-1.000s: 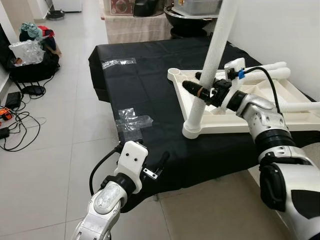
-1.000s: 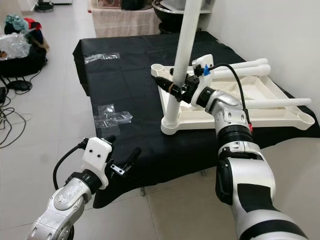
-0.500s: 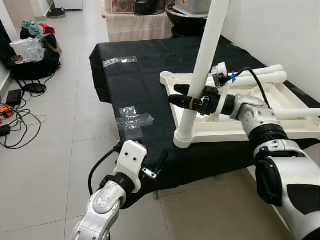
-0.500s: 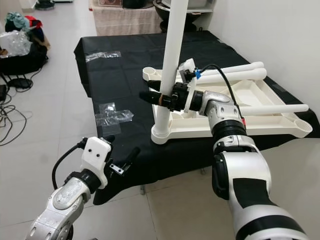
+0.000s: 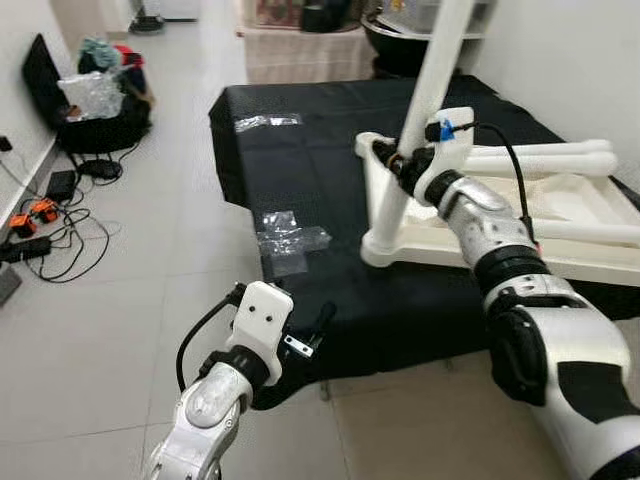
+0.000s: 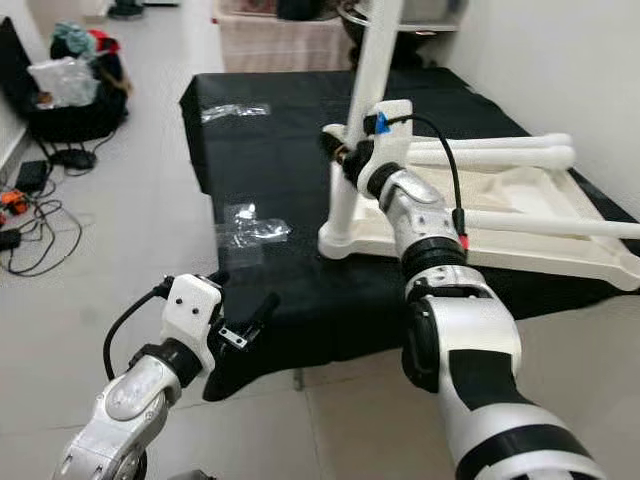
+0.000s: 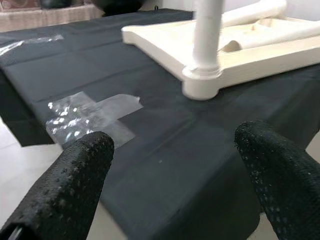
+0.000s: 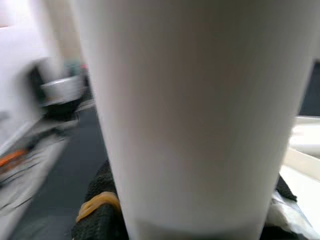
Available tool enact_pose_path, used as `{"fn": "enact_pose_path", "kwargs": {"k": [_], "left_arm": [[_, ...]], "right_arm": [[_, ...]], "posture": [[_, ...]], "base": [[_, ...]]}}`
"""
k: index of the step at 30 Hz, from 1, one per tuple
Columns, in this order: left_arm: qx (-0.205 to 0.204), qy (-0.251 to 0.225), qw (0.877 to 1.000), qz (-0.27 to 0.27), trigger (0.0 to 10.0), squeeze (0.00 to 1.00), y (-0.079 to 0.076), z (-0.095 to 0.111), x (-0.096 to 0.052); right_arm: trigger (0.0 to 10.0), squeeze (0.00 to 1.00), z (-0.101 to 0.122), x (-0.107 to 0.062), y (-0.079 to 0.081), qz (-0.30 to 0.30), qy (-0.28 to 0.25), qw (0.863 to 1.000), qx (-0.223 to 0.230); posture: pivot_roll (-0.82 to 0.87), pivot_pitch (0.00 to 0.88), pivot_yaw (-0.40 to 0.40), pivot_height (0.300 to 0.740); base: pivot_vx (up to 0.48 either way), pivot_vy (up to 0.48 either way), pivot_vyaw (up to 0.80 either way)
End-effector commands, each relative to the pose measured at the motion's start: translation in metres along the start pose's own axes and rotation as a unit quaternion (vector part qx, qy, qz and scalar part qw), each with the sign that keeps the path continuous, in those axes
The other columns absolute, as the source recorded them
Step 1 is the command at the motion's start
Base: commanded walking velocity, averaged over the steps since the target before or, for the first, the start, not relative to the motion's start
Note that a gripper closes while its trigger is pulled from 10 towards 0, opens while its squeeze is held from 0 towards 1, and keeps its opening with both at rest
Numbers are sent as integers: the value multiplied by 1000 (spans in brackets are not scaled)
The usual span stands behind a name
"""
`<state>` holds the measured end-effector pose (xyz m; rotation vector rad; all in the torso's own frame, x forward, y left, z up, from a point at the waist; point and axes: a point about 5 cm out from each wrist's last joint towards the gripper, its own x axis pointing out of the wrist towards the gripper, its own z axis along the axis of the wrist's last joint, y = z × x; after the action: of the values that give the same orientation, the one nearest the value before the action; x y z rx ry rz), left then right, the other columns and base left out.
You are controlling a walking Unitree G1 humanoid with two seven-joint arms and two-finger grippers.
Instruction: Building children table
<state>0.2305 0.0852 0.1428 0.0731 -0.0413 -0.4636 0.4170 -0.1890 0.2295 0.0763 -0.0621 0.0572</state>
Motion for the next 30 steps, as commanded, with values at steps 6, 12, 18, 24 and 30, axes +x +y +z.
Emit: {"fn": "enact_pose_path", "kwargs": {"k": [6,12,18,24,30], "left_arm": [[1,-2,1000,-6,10000,0,-4,-1,0],[4,-1,1000,-8,10000,0,-4,-1,0],[5,-1,1000,-9,10000,0,-5,-3,-1],[4,-2,1000,-17,10000,0,-8,-5,0],[4,-4,1000,-21,10000,0,-9,-3,3]], "right_arm": [[0,0,-15,-13,-21,-191,0,981,-21],[10000,0,-2,-5,12,-140,-44,989,-4],[10000,1000,11,-5,3,-155,-83,984,-5],[10000,0,11,-4,-11,-68,-57,996,0],[10000,0,-1,-8,10,172,-15,983,62]], "posture": [[33,22,-92,740],[33,6,-96,740],[30,0,-97,740],[5,0,-84,740],[10,0,-90,740]], "base": [[0,0,0],[0,0,0],[0,0,0],[0,0,0],[0,0,0]]}}
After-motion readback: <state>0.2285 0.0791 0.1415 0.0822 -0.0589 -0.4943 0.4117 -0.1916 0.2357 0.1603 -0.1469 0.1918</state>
